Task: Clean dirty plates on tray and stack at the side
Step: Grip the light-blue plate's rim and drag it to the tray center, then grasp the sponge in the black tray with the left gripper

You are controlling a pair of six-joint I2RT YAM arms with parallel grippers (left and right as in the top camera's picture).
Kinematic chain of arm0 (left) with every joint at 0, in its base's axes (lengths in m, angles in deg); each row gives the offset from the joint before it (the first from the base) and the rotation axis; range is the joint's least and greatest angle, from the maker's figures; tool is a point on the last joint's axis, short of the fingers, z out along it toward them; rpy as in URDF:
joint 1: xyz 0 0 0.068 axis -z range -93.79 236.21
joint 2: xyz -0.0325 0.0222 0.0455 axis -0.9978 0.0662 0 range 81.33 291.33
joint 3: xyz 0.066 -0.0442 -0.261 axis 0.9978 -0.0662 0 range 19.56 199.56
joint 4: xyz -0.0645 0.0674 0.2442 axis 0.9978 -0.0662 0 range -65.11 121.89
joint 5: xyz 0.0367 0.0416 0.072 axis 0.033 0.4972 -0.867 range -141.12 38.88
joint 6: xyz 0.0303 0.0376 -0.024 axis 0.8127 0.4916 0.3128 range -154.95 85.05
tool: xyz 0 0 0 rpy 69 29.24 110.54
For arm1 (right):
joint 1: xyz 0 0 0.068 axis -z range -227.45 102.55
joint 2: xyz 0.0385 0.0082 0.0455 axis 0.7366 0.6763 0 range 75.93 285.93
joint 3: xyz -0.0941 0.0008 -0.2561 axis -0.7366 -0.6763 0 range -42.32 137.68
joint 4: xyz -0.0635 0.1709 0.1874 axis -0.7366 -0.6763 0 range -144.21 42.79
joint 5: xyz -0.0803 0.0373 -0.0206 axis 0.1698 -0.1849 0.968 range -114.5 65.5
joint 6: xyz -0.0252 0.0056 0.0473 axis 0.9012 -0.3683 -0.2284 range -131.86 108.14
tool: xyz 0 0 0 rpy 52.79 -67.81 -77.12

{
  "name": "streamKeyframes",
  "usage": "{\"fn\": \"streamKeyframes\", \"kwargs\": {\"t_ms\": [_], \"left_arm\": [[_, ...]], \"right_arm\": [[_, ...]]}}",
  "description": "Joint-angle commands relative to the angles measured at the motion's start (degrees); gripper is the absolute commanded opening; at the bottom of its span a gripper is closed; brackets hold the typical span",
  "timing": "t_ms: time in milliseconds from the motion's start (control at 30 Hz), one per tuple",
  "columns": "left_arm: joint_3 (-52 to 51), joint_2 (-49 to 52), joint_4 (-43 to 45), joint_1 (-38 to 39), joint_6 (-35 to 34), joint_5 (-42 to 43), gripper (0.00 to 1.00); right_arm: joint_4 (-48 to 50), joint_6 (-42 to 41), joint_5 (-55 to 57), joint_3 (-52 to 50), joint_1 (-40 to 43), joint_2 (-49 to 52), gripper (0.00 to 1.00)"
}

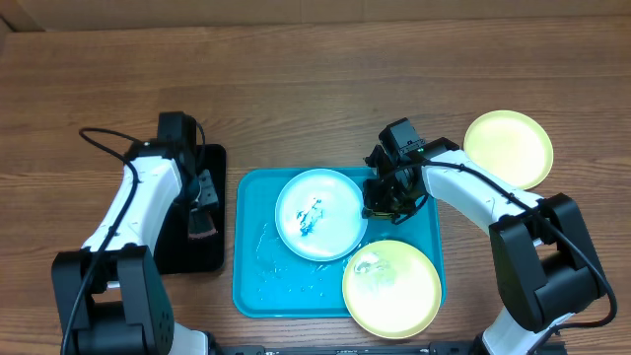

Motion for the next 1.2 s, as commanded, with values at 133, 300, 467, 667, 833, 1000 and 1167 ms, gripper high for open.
{"fn": "streamKeyframes", "kwargs": {"t_ms": [133,300,467,667,833,1000,1167], "left_arm": [[-4.3,0.2,5.1,0.0,-0.2,0.5,0.20],[-5.2,0.2,7.5,0.0,-0.5,0.1,0.28],[-5.8,0.2,8.2,-0.4,-2.1,0.0,0.53],[-6.6,0.2,9.0,-0.4,-2.1,0.0,0.34],[-9.6,0.2,11.8,-0.4,-2.1,0.0,0.33],[-10.4,0.2,12.7,-0.4,-2.6,0.0,0.15],[-10.0,0.2,12.9,-0.4,-2.6,0.0,0.04]], "right_arm": [[-1.1,-0.3,-1.0,-0.2,-0.2,0.0,0.04],[-2.4,-0.3,-0.9,-0.2,-0.2,0.0,0.04],[-3.4,-0.2,-0.9,-0.2,-0.2,0.0,0.04],[-3.4,-0.2,-0.9,-0.2,-0.2,0.0,0.04],[-3.9,-0.2,-0.9,-0.2,-0.2,0.0,0.04],[-4.0,-0.2,-0.9,-0.2,-0.2,0.0,0.04],[-4.0,-0.2,-0.9,-0.2,-0.2,0.0,0.04]]}}
